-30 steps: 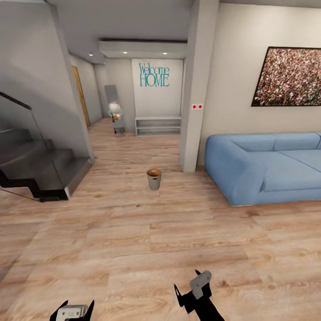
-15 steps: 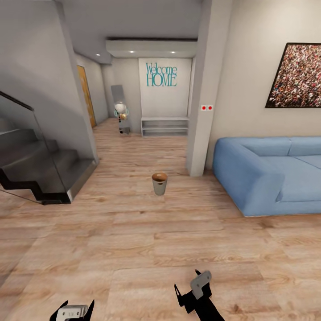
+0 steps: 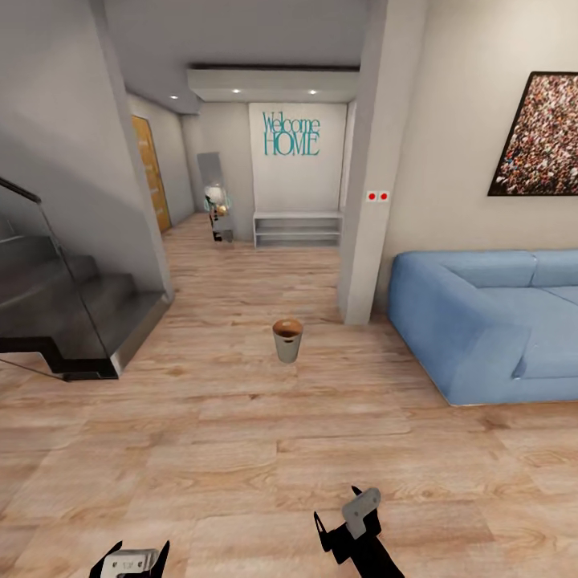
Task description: Put the three can of soda from the living room inside the tash can in the kitchen.
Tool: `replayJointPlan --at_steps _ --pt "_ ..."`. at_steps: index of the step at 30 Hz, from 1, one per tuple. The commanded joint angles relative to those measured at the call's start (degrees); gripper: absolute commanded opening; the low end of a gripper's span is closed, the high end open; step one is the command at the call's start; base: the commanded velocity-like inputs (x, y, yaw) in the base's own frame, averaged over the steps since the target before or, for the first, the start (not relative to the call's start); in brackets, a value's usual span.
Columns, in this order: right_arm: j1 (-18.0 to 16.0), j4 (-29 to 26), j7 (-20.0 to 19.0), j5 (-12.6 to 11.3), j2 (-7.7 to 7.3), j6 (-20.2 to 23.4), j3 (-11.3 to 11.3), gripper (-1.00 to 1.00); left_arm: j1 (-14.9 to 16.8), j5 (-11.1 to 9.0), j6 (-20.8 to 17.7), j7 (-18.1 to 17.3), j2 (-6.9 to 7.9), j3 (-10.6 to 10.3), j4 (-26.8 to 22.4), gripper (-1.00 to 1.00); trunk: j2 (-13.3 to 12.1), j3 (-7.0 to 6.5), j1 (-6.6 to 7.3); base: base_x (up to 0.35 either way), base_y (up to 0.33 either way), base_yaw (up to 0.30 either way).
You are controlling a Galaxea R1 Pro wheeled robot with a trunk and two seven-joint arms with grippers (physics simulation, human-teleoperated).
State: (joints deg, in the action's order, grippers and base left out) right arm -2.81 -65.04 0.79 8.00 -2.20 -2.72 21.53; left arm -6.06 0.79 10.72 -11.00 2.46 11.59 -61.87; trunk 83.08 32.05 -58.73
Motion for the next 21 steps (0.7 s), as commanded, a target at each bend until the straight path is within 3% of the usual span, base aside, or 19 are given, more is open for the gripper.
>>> replayJointPlan --at_steps 1,21 --pt "0.0 0.0 0.0 0.0 0.0 0.0 0.0 1.0 0.0 0.0 0.0 0.0 0.0 0.0 0.0 1.0 0.0 0.0 0.0 0.324 0.0 0.0" --pt "0.0 0.0 0.02 0.0 0.0 0.01 0.0 1.0 0.0 0.03 -0.03 0.01 0.0 -0.06 0.05 1.0 0.0 0.0 0.0 0.278 0.0 0.0"
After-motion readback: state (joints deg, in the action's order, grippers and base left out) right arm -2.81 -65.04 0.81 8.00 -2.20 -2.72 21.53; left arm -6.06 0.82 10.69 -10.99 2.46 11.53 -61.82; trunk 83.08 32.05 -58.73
